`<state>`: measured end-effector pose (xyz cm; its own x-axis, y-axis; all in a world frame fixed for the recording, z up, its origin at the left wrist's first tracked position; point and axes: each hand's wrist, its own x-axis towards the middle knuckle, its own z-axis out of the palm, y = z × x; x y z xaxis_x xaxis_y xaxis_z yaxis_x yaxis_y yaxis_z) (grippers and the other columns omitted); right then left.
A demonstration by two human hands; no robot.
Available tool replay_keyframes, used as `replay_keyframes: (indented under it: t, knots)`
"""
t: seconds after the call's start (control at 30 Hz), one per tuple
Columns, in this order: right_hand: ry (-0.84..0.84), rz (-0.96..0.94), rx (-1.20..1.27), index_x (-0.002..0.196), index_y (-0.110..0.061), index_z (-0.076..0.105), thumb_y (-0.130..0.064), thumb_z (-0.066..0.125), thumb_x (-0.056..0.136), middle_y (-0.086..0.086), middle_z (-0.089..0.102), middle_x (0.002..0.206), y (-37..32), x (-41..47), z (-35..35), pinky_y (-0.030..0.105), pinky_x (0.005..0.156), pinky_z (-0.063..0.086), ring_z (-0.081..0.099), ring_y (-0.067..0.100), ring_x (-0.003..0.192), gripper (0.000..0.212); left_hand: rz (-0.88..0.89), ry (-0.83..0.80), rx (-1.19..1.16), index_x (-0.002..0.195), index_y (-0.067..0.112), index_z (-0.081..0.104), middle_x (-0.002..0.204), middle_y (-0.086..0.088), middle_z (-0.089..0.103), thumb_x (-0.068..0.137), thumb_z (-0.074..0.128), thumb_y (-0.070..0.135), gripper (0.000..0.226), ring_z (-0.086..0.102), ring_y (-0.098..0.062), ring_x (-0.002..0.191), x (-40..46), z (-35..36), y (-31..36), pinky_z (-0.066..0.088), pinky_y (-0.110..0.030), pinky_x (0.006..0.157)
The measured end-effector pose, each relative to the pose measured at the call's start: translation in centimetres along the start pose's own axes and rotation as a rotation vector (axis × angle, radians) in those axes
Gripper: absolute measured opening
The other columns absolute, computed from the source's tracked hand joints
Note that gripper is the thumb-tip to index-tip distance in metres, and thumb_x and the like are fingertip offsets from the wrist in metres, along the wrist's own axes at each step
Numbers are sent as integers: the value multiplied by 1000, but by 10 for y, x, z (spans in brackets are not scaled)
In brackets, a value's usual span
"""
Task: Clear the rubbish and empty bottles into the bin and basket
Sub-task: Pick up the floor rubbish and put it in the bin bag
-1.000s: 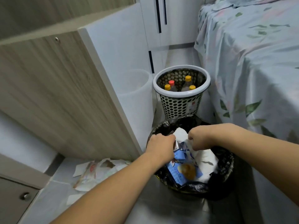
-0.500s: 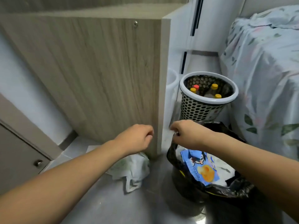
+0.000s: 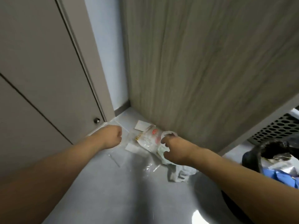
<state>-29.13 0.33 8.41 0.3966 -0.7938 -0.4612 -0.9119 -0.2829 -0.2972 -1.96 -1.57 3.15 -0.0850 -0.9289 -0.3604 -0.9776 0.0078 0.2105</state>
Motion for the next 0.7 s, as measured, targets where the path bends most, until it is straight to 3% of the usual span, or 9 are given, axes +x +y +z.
replay_keyframes:
  t: [0.13,0.27,0.43,0.57,0.7]
  knots:
    - [-55,31,19,136,-16,45,-22,51,85,6,52,135,-21,31,21,33,102,42,49,23,123,51,-116,-98,23,81,28,48,106,-1,62,84,52,27,5,57,-22,94,2,24,-58,49,-31,82]
    - [-78,85,80,126,-12,52,-21,52,84,8,56,128,-23,56,43,33,96,46,55,25,114,44,-198,-96,-51,86,26,53,106,-2,62,86,52,28,2,57,-23,95,11,35,-71,48,-29,81]
    - [-58,111,138,127,-12,52,-20,51,87,8,54,128,-26,72,80,31,95,45,54,26,115,40,-198,-190,-74,117,16,54,120,-6,57,89,56,42,39,56,-24,106,31,73,-50,47,-33,89]
    - [-92,109,46,132,-13,44,-27,47,88,9,47,133,-38,83,120,36,104,39,45,28,124,46,-307,-167,44,127,12,45,127,-9,50,84,60,54,63,52,-26,116,46,92,-39,45,-35,92]
    - [-83,168,-94,142,-9,23,-39,53,91,12,31,138,-55,93,152,40,100,39,39,30,124,66,-387,-206,0,113,13,51,119,-8,58,84,64,48,48,57,-27,111,50,104,-47,45,-33,87]
